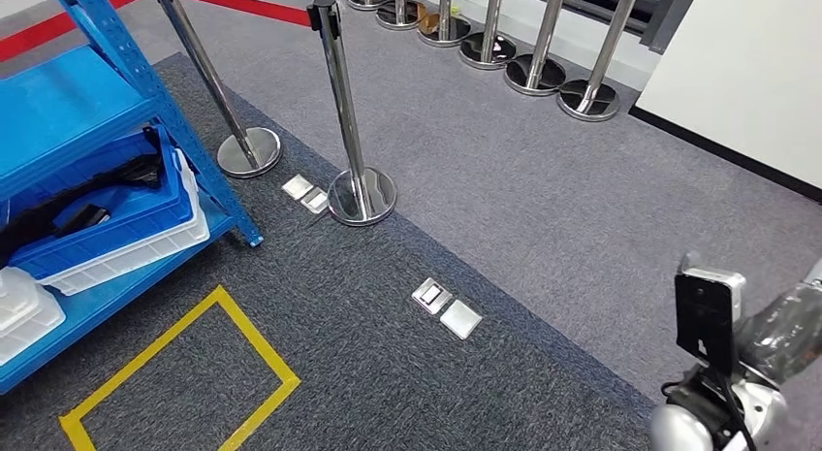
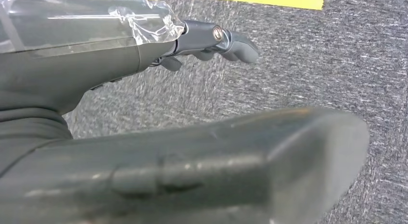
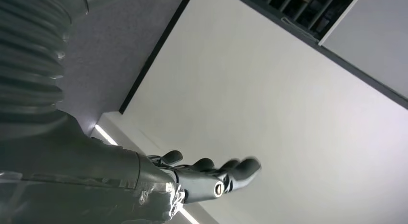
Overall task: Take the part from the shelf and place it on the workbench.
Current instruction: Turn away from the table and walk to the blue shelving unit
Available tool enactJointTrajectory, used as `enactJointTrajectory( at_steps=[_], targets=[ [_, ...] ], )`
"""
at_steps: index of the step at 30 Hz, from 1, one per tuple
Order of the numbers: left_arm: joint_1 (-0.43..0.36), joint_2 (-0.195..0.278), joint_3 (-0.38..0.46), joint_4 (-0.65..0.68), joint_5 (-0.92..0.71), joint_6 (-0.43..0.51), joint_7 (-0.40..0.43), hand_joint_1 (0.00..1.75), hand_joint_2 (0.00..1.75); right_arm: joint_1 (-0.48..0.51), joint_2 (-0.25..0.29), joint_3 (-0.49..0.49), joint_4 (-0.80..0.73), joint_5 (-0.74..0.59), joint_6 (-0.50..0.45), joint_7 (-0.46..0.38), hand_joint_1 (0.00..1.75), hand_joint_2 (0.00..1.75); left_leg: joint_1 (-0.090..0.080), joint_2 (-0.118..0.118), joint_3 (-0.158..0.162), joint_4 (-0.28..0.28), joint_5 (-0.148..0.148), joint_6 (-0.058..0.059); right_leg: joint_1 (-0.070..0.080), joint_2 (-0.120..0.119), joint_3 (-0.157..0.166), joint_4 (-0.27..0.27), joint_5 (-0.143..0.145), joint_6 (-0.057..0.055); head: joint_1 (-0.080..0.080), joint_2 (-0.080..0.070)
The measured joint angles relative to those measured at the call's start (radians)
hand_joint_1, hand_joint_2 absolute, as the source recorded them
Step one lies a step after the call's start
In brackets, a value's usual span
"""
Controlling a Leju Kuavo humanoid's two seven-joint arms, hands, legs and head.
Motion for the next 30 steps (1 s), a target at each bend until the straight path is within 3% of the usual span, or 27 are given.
enactJointTrajectory(
  at_steps=[2,3,4,5,6,8,10,12,14,16,18,19,20,21,23,25,27,28,30],
  targets=[
    [-0.002,0.000,0.000,0.000,0.000,0.000,0.000,0.00,0.00,0.003,0.000,0.000,0.000,0.000,0.000,0.000,0.00,1.75,0.002,0.034,-0.063,0.127,-0.057,-0.007,0.004,-0.028,0.002,-0.001,-0.003,-0.005,-0.012,0.000],
    [-0.002,0.000,0.000,0.000,0.000,0.000,0.000,0.00,0.00,0.003,0.000,0.000,0.000,0.000,0.000,0.000,0.00,1.75,0.004,0.039,-0.086,0.172,-0.069,-0.008,0.005,-0.042,0.003,0.000,-0.005,-0.006,-0.015,0.000],
    [-0.001,0.000,0.000,0.000,0.001,0.000,0.000,0.00,0.00,0.003,0.000,0.000,0.000,-0.001,0.000,0.000,0.00,1.75,0.005,0.042,-0.093,0.184,-0.063,-0.008,0.006,-0.054,0.005,0.000,-0.007,-0.007,-0.016,0.000],
    [0.001,0.000,0.000,0.000,0.001,0.000,0.000,0.00,0.00,0.003,0.000,0.000,0.000,-0.001,0.000,0.000,0.00,1.75,0.005,0.045,-0.080,0.157,-0.038,-0.006,0.007,-0.066,0.008,0.000,-0.010,-0.006,-0.018,0.000],
    [0.002,0.000,0.000,0.000,0.002,0.000,0.000,0.00,0.00,0.003,0.000,0.000,0.000,-0.002,0.000,0.000,0.00,1.75,0.004,0.053,-0.049,0.095,-0.002,-0.002,0.007,-0.077,0.014,0.000,-0.014,-0.005,-0.020,0.000],
    [0.002,0.000,0.000,0.000,0.003,0.000,0.000,0.00,0.00,0.003,0.000,0.000,0.000,-0.003,0.000,0.000,0.00,1.75,-0.004,0.091,0.014,-0.033,0.048,0.010,0.009,-0.097,0.025,0.000,-0.023,0.002,-0.023,0.000],
    [0.001,0.000,0.000,0.000,0.004,0.000,0.000,0.00,0.00,0.003,0.000,0.000,0.000,-0.003,0.000,0.000,0.00,1.75,-0.014,0.110,0.035,-0.084,0.055,0.020,0.012,-0.114,0.032,-0.002,-0.029,0.011,-0.025,0.000],
    [0.002,0.000,0.000,0.000,0.004,0.000,0.000,0.00,0.00,0.002,-0.001,0.000,0.000,-0.004,0.000,0.000,0.00,1.75,-0.015,0.092,0.035,-0.092,0.057,0.028,0.012,-0.128,0.039,-0.005,-0.033,0.022,-0.025,0.000],
    [0.004,0.000,0.000,0.001,0.005,0.001,-0.002,0.00,0.00,0.000,-0.002,0.000,0.001,-0.004,0.000,0.000,0.00,1.75,-0.008,0.075,0.044,-0.108,0.063,0.038,0.009,-0.093,0.034,0.021,-0.056,0.032,-0.023,0.000],
    [0.002,0.000,0.000,0.001,0.006,0.002,-0.003,0.00,0.00,0.000,-0.004,-0.001,0.001,-0.005,0.000,0.000,0.00,1.75,-0.005,0.057,0.049,-0.116,0.067,0.047,0.007,-0.037,-0.016,0.122,-0.110,0.037,-0.013,0.000],
    [0.001,0.000,0.000,0.001,0.006,0.002,-0.005,0.00,0.00,0.004,-0.006,-0.002,0.002,-0.006,0.000,0.000,0.00,1.75,-0.005,0.036,0.049,-0.115,0.066,0.051,0.006,-0.018,-0.083,0.242,-0.149,0.041,-0.003,0.000],
    [0.002,0.000,0.000,0.001,0.006,0.002,-0.005,0.00,0.00,0.006,-0.006,-0.002,0.003,-0.006,0.000,0.000,0.00,1.75,-0.005,0.025,0.050,-0.113,0.065,0.051,0.006,-0.016,-0.101,0.264,-0.143,0.043,0.001,0.000],
    [0.003,0.000,0.000,0.001,0.006,0.002,-0.006,0.00,0.00,0.007,-0.006,-0.002,0.004,-0.006,0.000,0.000,0.00,1.75,-0.005,0.012,0.050,-0.110,0.064,0.049,0.005,-0.015,-0.101,0.249,-0.117,0.044,0.005,0.000],
    [0.003,0.000,0.000,0.001,0.006,0.002,-0.006,0.00,0.00,0.007,-0.006,-0.002,0.004,-0.006,0.000,0.000,0.00,1.75,-0.003,-0.001,0.051,-0.107,0.061,0.047,0.003,-0.010,-0.083,0.196,-0.076,0.044,0.009,0.000],
    [0.002,0.000,0.000,0.001,0.005,0.002,-0.006,0.00,0.00,0.007,-0.006,-0.002,0.004,-0.006,0.000,0.000,0.00,1.75,-0.001,-0.026,0.048,-0.094,0.054,0.038,-0.002,0.026,-0.033,0.071,-0.015,0.043,0.018,0.000],
    [0.002,0.000,0.000,0.001,0.005,0.002,-0.006,0.00,0.00,0.009,-0.006,-0.004,0.005,-0.007,0.000,0.000,0.00,1.75,0.000,-0.047,0.039,-0.085,0.051,0.027,-0.002,0.052,-0.013,0.018,-0.005,0.037,0.022,0.000],
    [0.004,0.000,0.000,0.001,0.005,0.002,-0.006,0.00,0.00,0.010,-0.006,-0.006,0.005,-0.007,0.000,0.000,0.00,1.75,0.002,-0.062,0.035,-0.086,0.053,0.015,0.001,0.038,-0.011,0.013,-0.004,0.024,0.019,0.000],
    [0.005,0.001,0.000,0.002,0.005,0.002,-0.006,0.00,0.00,0.009,-0.006,-0.007,0.005,-0.007,0.000,0.000,0.00,1.75,0.001,-0.053,0.034,-0.082,0.050,0.009,0.000,0.028,-0.008,0.009,-0.002,0.018,0.017,0.000],
    [0.003,0.002,0.000,0.002,0.005,0.002,-0.006,0.00,0.00,0.010,-0.006,-0.008,0.005,-0.007,0.000,0.000,0.00,1.75,0.000,-0.006,0.009,-0.025,0.014,-0.002,-0.003,0.003,-0.002,0.000,0.001,0.006,0.005,0.000]
  ],
)
